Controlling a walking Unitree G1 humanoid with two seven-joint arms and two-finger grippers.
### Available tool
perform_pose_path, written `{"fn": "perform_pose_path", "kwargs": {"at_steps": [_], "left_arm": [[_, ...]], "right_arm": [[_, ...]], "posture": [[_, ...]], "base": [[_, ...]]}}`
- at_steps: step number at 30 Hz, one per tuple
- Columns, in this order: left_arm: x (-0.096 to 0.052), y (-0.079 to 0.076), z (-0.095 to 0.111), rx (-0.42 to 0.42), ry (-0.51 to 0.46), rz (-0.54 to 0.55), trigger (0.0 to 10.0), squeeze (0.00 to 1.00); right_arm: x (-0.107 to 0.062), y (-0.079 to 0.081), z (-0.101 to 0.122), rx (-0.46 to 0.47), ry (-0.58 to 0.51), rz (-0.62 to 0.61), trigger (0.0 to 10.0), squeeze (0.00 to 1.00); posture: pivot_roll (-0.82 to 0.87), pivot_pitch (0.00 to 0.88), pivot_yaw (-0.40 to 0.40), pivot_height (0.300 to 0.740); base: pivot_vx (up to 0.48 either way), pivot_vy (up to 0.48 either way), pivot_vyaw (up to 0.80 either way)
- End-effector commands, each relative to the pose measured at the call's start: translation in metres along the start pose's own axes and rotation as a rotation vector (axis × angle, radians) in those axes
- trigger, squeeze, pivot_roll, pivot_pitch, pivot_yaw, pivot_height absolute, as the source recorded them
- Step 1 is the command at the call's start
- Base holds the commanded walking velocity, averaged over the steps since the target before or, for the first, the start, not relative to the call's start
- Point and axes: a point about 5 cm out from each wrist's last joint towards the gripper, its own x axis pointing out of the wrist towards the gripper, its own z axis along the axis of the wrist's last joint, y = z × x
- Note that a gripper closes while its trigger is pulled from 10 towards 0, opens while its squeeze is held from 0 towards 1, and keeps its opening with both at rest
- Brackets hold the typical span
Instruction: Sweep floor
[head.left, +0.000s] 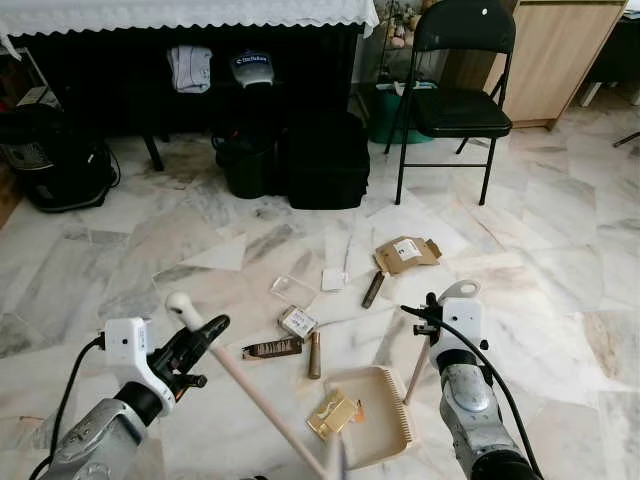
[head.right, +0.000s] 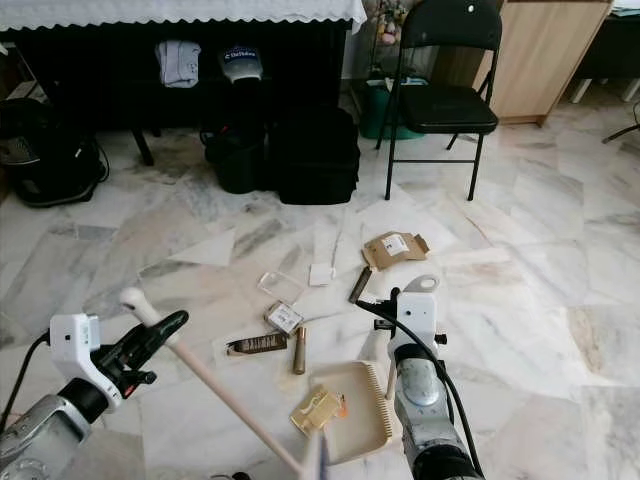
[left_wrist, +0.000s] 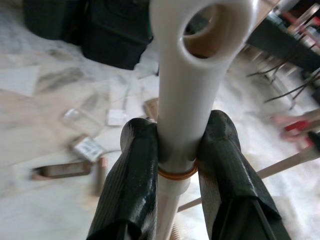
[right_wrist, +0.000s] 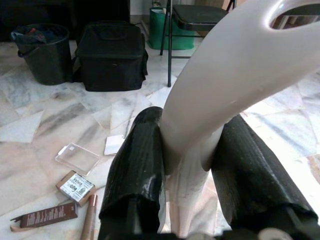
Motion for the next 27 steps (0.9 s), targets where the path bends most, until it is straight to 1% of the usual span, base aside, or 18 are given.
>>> {"fn": "perform_pose_path", "kwargs": {"at_steps": [1,4,9,10,13,17,23,26,27], "left_arm": [[0.001,-0.006,0.016,-0.041,-0.077,-0.027,10.0,0.00],[0.001,-0.006,0.023,-0.029,-0.100,-0.019,10.0,0.00],[0.004,0.002,0.039,0.111,-0.147,0.059,10.0,0.00],[0.004,0.002,0.039,0.112,-0.148,0.061,10.0,0.00],[0.004,0.003,0.045,0.161,-0.162,0.065,10.0,0.00],[0.005,0.001,0.044,0.184,-0.149,0.063,10.0,0.00],[0.007,-0.005,0.032,0.221,-0.087,0.013,10.0,0.00],[0.008,-0.005,0.032,0.236,-0.091,0.018,10.0,0.00],[0.008,-0.005,0.032,0.267,-0.089,0.030,10.0,0.00]], "right_arm": [[0.001,-0.003,0.000,0.003,-0.003,-0.013,10.0,0.00],[0.001,-0.003,0.000,0.002,-0.003,-0.012,10.0,0.00],[0.001,-0.002,0.000,0.000,0.000,-0.008,10.0,0.00],[0.001,-0.002,0.000,0.000,0.000,-0.008,10.0,0.00],[0.001,0.000,0.000,0.003,0.003,-0.004,10.0,0.00],[0.001,0.000,-0.001,0.003,0.003,-0.003,10.0,0.00],[0.000,-0.001,-0.001,0.001,0.003,-0.006,10.0,0.00],[0.000,-0.001,-0.001,-0.001,0.003,-0.006,10.0,0.00],[0.000,-0.002,-0.001,0.000,0.002,-0.007,10.0,0.00]], "posture": [[0.11,0.110,-0.028,0.740],[0.11,0.109,-0.029,0.740],[0.11,0.109,-0.030,0.740],[0.11,0.109,-0.030,0.740],[0.12,0.109,-0.030,0.740],[0.12,0.111,-0.030,0.740],[0.11,0.112,-0.031,0.740],[0.11,0.112,-0.031,0.740],[0.11,0.112,-0.031,0.740]], "base": [[0.000,0.000,0.00],[0.000,0.000,0.00],[0.000,0.000,0.00],[0.000,0.000,0.00],[0.000,0.000,0.00],[0.000,0.000,0.00],[0.000,0.000,0.00],[0.000,0.000,0.00],[0.000,0.000,0.00]]}}
